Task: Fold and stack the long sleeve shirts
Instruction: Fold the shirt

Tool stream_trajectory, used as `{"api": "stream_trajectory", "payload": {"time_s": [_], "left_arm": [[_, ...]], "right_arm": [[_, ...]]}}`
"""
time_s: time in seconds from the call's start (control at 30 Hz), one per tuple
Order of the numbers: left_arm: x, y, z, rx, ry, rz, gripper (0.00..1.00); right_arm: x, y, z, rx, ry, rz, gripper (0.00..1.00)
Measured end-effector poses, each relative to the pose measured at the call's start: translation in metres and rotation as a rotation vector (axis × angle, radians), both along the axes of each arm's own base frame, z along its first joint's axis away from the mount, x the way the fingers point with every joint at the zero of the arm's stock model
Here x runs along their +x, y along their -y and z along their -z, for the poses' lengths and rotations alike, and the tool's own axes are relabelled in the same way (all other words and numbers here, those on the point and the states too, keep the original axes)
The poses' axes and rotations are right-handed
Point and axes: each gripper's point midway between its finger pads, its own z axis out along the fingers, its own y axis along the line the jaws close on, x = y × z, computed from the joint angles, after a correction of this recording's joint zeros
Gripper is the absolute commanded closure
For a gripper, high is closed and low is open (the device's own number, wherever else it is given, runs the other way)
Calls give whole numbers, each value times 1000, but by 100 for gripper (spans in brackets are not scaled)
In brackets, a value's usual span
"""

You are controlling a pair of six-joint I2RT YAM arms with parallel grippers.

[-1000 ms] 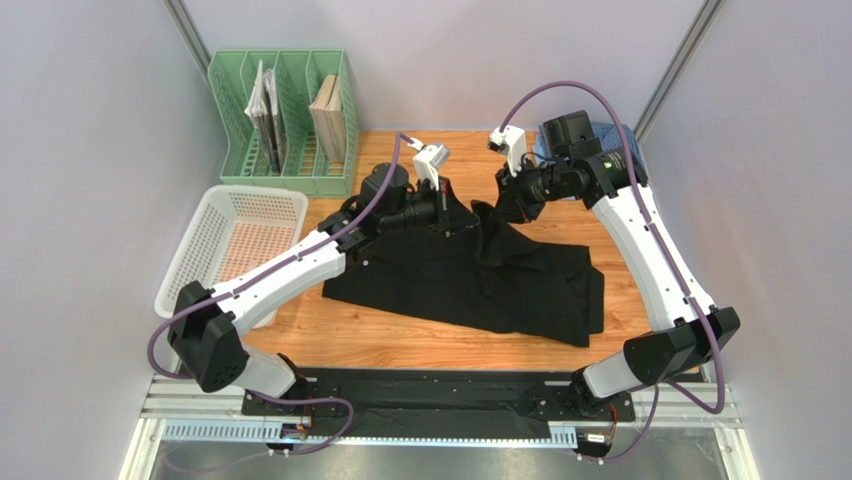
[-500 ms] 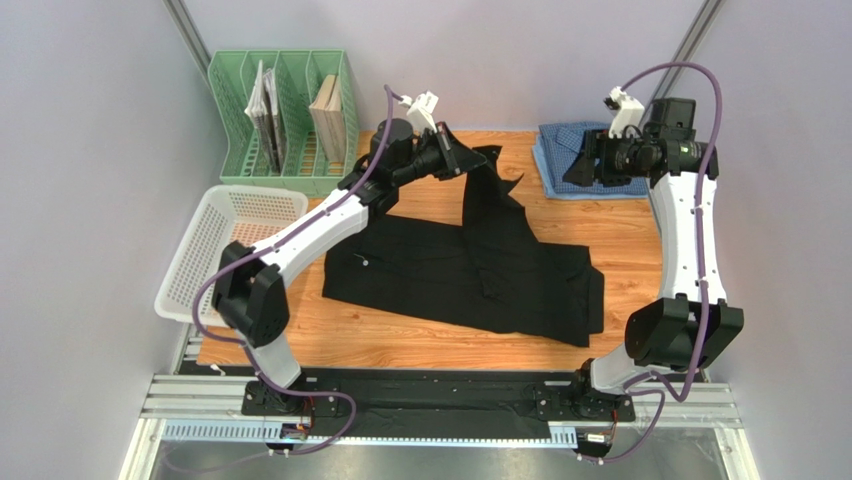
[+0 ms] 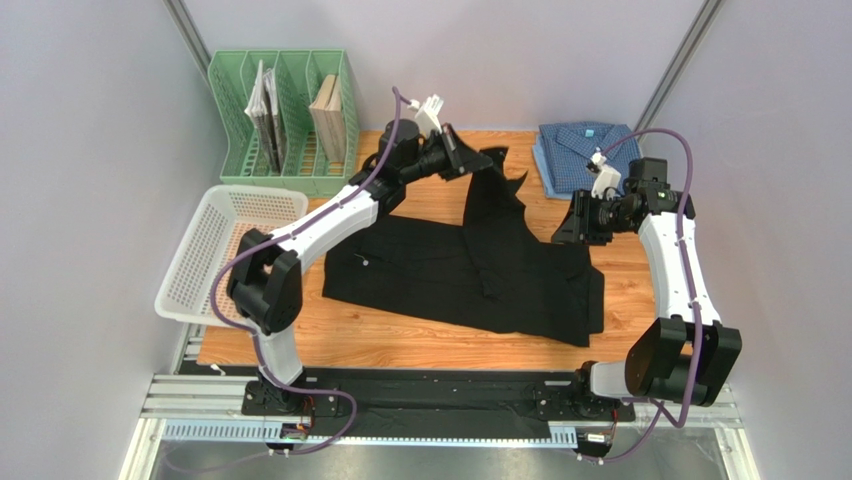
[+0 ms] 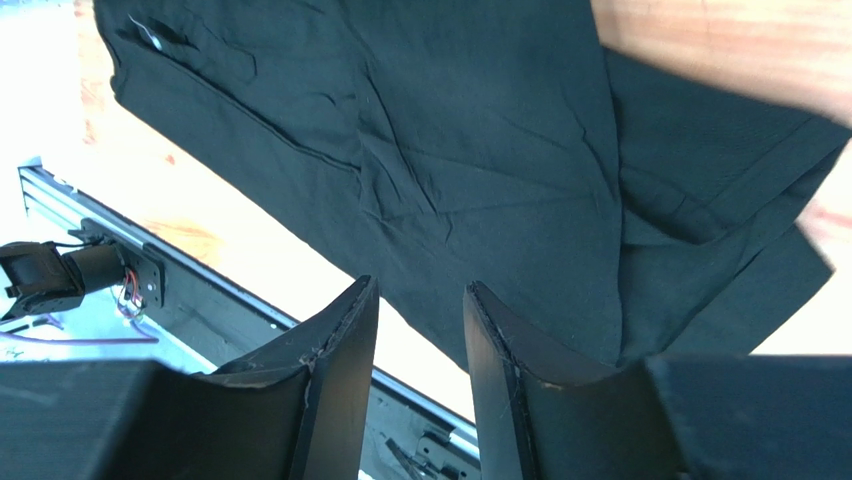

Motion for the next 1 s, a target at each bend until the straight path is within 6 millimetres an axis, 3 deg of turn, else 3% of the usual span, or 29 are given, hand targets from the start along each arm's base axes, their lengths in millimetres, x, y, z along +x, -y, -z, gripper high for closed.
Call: {"api": "stream_trajectory", "payload": {"time_s": [0.1,0.23,0.3,0.43,0.6,0.8,1.0], "left_arm": [[-36,-17,32,64,-73,75,100],[-79,-49,92,190,-208,156,100],[-91,-69,122,251,-281,172,100],[-96,-109,159,342,-376,167,100],[-96,-149,167,404,-391,170,100],[-103,-179,166,453,-397,226,100],[-100,-212,171,530,-416,259,100]], "right_arm": [[-2,1,5,1,-15,4,58],[0,6,5,-6,-3,14,58],[1,9,5,-13,1,20,58],[1,12,9,-26,5,18,60],[-9,14,30,-40,-41,12,63],[-28,16,62,-64,-131,13,66],[-29,22,72,-99,-146,10,66]]}}
